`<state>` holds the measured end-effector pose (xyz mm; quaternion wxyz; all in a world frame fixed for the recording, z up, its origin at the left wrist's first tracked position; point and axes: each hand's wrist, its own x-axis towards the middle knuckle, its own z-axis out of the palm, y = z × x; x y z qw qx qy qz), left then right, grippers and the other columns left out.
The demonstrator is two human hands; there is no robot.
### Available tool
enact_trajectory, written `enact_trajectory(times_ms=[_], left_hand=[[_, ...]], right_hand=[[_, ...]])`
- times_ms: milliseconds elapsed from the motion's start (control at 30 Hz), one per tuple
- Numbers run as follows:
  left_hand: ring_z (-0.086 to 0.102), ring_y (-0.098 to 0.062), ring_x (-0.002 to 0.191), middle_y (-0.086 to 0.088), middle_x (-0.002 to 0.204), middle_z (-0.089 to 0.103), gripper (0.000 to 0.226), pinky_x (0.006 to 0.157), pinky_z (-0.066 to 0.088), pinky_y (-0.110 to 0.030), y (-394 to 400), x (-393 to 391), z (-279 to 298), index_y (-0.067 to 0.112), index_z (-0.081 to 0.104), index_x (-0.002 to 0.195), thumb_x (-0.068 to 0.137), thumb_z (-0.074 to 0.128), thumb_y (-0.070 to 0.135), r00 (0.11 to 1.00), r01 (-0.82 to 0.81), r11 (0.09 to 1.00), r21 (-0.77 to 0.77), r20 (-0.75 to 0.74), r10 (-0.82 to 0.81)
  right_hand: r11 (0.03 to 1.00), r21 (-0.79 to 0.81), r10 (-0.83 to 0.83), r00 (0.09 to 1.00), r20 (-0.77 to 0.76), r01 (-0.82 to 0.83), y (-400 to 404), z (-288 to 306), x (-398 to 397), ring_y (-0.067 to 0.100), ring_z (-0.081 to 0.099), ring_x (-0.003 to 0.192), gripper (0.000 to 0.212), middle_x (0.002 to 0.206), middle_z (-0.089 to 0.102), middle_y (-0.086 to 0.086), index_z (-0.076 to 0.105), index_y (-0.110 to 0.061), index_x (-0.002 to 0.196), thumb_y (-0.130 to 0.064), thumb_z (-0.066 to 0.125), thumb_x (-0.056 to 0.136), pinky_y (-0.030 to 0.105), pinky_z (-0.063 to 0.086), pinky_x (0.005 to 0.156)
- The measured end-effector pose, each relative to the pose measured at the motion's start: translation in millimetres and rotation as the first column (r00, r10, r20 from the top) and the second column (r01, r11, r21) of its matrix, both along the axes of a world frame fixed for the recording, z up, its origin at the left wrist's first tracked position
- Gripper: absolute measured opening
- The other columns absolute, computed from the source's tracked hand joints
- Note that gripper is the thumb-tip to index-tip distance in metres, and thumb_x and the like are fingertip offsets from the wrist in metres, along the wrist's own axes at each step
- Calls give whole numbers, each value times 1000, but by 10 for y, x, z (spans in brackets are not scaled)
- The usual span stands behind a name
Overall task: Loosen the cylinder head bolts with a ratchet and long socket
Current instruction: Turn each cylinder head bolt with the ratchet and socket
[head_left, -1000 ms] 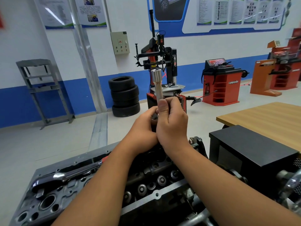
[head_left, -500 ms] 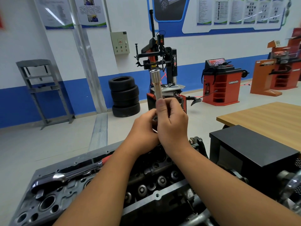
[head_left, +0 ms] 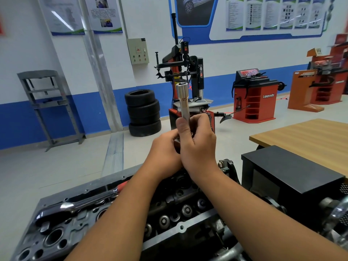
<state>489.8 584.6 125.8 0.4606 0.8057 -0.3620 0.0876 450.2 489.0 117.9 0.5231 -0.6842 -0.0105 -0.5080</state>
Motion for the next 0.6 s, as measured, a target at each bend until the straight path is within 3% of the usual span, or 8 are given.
enact_trajectory(times_ms=[133,333,400,500,600], left_hand=[[76,-14,91,3,102,77,48,73,59,-25,25,-4,5,21,65,129,88,77,-1,982,165,986,-31,-87,-167],[75,-13,88,4,99,78,52,77,64,-34,3,-14,7,28,64,131,86,82,9,999,-24,1000,-4,-27,24],[75,-16,94,2,105,77,55,82,64,-37,15,-12,20,25,63,135,87,81,5,996,55,998,-12,-66,-56],[76,-20,95,-3,106,78,53,77,62,-34,26,-27,28,17,64,132,86,76,-7,979,179,983,-35,-92,-182],[75,-21,88,-4,101,77,50,71,60,-33,11,-30,12,19,66,128,86,77,-6,992,109,993,-47,-61,-112]], right_hand=[[999,-28,-21,1000,15,22,-5,-5,16,14,59,76,41,78,60,-5,62,-12,92,-44,39,104,42,51,69],[1000,9,-4,1000,22,3,-22,-20,17,5,63,78,30,80,61,-13,53,-32,94,-62,48,96,30,52,68],[999,2,-36,999,16,36,-18,-19,20,4,61,76,25,78,58,-14,49,-34,90,-58,48,98,29,49,65],[996,-20,-90,996,27,90,-21,-17,26,11,58,76,39,79,58,-7,59,-17,91,-48,39,104,40,50,67],[993,-45,-106,993,53,108,-32,-22,27,19,59,83,44,84,61,-1,65,-10,92,-43,39,105,40,49,72]])
